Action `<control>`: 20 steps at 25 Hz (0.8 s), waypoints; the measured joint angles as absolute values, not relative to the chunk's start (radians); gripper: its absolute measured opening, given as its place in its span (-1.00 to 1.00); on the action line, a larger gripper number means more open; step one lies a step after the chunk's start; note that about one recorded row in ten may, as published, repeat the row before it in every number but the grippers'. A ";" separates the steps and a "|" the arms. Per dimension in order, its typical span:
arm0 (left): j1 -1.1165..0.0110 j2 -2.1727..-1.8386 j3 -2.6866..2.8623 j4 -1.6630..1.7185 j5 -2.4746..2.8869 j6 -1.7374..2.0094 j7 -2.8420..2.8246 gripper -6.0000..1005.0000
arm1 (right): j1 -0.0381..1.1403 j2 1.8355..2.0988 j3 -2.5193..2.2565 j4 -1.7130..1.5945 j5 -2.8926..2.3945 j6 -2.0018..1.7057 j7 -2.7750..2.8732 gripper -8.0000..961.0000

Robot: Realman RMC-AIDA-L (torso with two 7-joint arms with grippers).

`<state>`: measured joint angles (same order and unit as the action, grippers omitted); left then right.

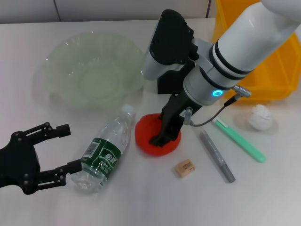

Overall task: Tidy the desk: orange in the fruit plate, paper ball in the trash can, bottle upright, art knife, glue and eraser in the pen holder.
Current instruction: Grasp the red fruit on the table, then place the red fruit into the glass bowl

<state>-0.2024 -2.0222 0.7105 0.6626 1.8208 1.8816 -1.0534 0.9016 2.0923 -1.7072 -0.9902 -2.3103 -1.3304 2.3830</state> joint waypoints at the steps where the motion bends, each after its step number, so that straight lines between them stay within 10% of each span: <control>1: -0.202 -2.022 0.709 0.663 1.821 1.882 -1.053 0.66 | 0.897 2.092 -1.704 -1.004 -2.310 -1.332 2.383 0.30; 5: -0.201 -2.023 0.709 0.663 1.821 1.882 -1.053 0.65 | 0.895 2.092 -1.706 -1.009 -2.310 -1.327 2.383 -0.09; 20: -0.189 -2.023 0.705 0.663 1.821 1.861 -1.052 0.66 | 0.758 2.088 -1.537 -1.400 -2.248 -1.318 2.390 -0.53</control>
